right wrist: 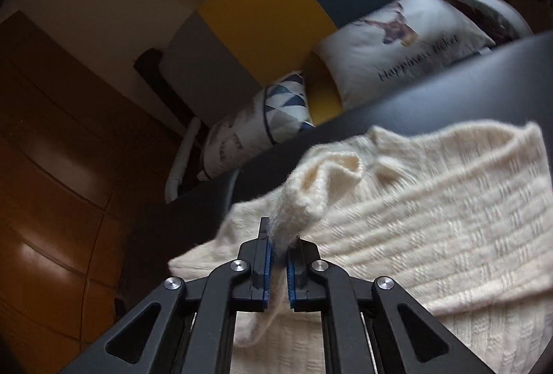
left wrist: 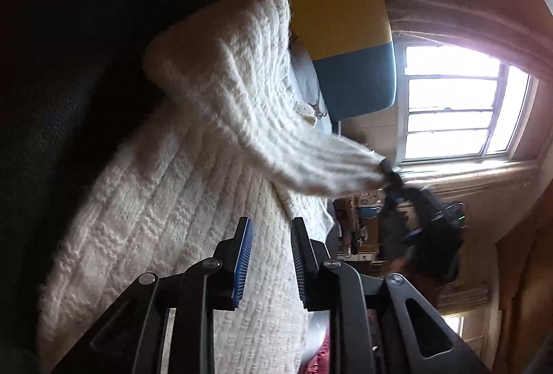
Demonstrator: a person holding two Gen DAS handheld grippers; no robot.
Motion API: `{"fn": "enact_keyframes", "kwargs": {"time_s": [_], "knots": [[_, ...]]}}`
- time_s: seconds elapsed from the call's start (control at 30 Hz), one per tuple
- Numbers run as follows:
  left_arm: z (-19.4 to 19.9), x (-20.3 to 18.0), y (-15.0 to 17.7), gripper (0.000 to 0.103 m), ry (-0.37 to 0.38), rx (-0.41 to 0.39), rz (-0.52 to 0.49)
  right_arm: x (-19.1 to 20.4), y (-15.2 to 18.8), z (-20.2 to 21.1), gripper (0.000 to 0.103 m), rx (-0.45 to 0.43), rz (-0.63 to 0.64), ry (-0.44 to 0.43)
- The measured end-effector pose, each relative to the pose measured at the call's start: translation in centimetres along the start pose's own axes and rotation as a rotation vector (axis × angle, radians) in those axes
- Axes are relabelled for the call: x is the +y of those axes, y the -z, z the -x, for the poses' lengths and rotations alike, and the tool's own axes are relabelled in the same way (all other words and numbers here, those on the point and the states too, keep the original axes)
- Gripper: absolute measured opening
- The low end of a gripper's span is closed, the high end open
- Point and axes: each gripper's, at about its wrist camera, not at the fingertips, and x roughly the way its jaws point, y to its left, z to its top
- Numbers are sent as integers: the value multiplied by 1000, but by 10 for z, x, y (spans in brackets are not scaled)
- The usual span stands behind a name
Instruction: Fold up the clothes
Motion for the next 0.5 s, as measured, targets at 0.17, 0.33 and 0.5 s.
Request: {"fn": "enact_keyframes", "kwargs": {"time_s": [0.17,0.33,0.5], "knots": [[-11,-7,-23,21,-42,-60,20,68,-44,31,8,-54,142,-67],[-20,-13,-57,21,-80,-115,59,94,-73,67,8,-140,199,-109],[-14,6,-76,21,-109,-184,150,59,-80,99,8,-208,186,-68]]}}
